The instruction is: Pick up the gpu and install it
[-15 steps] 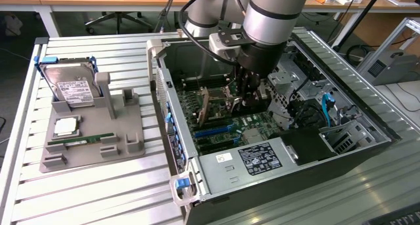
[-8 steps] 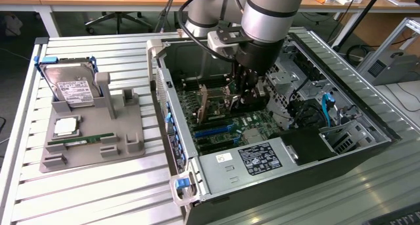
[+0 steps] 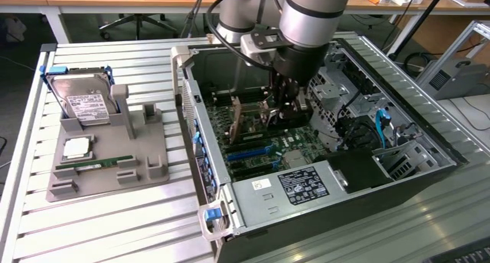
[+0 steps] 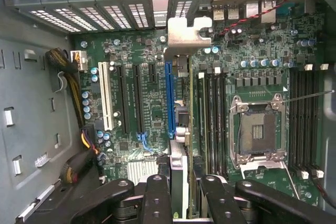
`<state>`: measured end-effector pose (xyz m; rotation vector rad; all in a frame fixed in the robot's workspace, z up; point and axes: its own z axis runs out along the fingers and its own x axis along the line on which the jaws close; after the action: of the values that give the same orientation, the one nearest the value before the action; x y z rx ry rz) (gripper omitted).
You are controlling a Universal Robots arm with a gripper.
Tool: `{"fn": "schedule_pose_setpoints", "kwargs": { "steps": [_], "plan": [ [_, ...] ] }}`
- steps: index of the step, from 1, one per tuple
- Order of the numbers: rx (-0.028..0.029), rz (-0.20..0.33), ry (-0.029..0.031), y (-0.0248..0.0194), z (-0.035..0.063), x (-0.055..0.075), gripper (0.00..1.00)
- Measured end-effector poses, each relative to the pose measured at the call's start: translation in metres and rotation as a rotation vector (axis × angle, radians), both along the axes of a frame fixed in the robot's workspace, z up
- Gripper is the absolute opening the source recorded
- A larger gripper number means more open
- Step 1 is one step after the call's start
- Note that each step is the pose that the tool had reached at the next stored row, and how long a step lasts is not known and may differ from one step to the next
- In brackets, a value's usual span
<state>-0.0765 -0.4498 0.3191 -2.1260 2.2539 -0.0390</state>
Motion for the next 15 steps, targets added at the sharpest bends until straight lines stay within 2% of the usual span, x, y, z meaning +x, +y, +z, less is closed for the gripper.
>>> {"fn": "schedule_pose_setpoints", "kwargs": {
  "steps": [13, 15],
  "plan": [
    [0.0000, 0.000, 0.0001, 0.0131, -0.0014, 0.000, 0.27],
    [0.0000, 0.000, 0.0001, 0.0131, -0.0014, 0.000, 0.27]
  ]
}}
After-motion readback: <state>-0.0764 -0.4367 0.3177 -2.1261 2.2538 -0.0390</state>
